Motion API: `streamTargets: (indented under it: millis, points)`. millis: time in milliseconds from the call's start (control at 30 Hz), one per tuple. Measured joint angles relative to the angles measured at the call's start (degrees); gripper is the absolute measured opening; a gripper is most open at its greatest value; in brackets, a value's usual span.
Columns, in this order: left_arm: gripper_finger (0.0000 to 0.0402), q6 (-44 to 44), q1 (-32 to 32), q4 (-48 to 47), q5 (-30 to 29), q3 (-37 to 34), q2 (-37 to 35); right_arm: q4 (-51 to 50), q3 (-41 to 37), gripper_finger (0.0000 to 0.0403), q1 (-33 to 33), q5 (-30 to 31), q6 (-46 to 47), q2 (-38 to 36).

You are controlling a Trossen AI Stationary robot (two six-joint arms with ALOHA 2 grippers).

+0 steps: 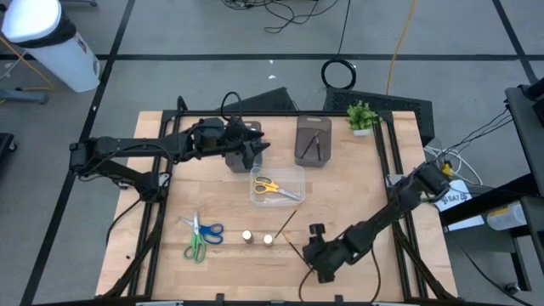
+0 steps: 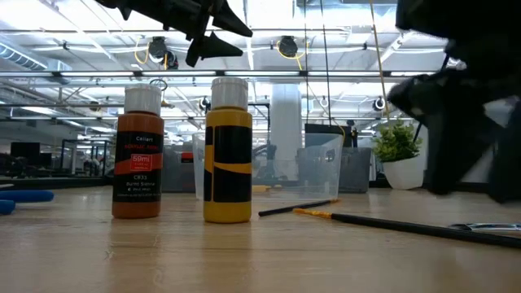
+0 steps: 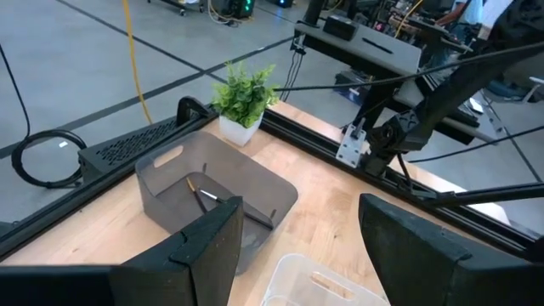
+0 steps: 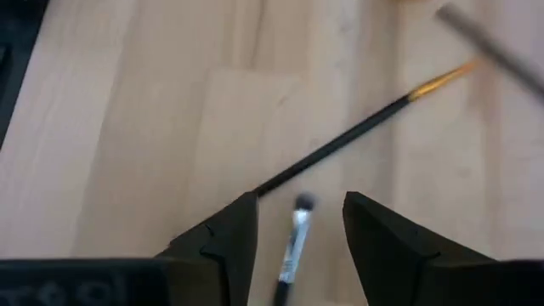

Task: Pick & Place Paint Supplies
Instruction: Put the black and silver brush into the right black bin

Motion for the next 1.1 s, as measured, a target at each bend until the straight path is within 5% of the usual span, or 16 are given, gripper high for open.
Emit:
streamTargets:
  millis: [1100]
  points:
    - [0.0244, 1.7, -1.1, 0.1, -0.1, 0.0, 0.0, -1.3, -5.5, 0.0005, -2.7, -2.1, 0.2, 1.4]
